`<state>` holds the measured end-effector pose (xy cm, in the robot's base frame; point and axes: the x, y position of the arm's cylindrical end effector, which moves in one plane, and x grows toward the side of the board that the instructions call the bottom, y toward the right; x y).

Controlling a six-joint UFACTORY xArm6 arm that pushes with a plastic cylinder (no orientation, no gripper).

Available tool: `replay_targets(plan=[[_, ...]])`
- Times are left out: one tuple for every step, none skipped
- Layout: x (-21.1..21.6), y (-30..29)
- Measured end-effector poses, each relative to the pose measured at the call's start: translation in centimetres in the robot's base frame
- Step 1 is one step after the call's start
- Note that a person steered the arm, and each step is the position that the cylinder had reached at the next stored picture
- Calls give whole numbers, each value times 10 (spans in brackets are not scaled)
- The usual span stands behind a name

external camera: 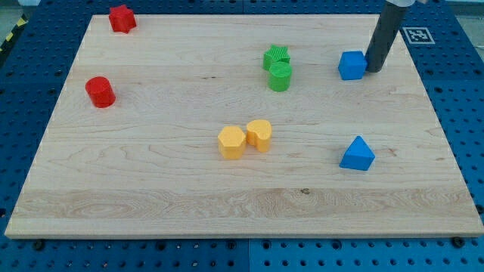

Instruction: Point your arm below the cube

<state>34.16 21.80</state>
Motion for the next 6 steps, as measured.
replay_targets(plan=[[28,0],[32,0],[55,-8],[66,-11],[66,-11],[95,-15]])
